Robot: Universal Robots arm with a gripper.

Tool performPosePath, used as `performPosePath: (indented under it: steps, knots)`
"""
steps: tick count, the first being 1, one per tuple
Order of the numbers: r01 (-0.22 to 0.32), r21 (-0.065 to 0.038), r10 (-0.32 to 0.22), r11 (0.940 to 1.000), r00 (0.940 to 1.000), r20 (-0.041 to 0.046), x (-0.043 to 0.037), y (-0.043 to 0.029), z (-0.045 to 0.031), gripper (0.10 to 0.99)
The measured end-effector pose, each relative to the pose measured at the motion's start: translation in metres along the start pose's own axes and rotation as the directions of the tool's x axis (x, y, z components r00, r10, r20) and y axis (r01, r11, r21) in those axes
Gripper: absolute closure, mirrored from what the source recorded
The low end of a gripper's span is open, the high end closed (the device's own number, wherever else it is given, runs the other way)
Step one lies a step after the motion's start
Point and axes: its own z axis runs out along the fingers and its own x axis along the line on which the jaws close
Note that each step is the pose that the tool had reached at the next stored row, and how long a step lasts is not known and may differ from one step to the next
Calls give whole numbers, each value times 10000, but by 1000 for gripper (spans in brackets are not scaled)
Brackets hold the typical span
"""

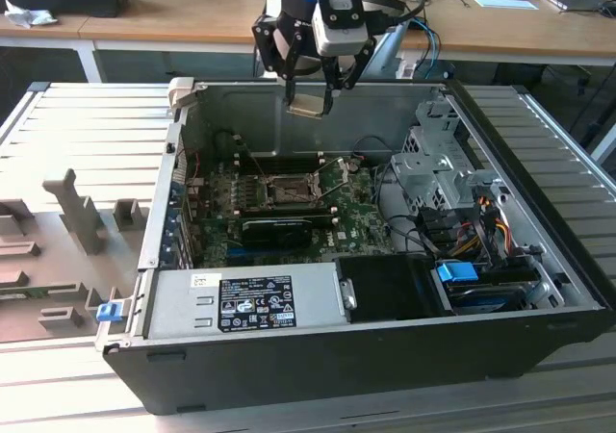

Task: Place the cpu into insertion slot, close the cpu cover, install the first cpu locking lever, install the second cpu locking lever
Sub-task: 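Place the cpu into insertion slot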

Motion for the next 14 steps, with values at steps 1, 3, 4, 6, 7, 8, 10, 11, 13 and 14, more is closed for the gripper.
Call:
performPosePath:
  steps: [1, 3, 4, 6, 7, 8, 10, 11, 13, 14]
  knots:
    - [-121, -3, 121, 9999, 9999, 11, 0, 0, 0, 557]
    - [-270, -5, 270, 9996, 9996, 23, 0, 0, 0, 557]
    - [-395, -8, 395, 9992, 9992, 34, 0, 0, 0, 557]
    - [-599, -12, 599, 9982, 9982, 51, 0, 0, 1, 557]
    - [-715, -15, 715, 9974, 9974, 61, 0, 0, 1, 557]
    - [-865, -19, 865, 9963, 9962, 74, 0, 0, 2, 557]
    - [-1207, -29, 1207, 9927, 9926, 103, 0, 0, 3, 557]
    - [-1276, -31, 1277, 9918, 9918, 109, 0, 0, 3, 557]
    - [-1477, -37, 1477, 9890, 9890, 126, 0, 0, 4, 557]
    - [-1576, -40, 1576, 9875, 9874, 134, 0, 0, 4, 557]
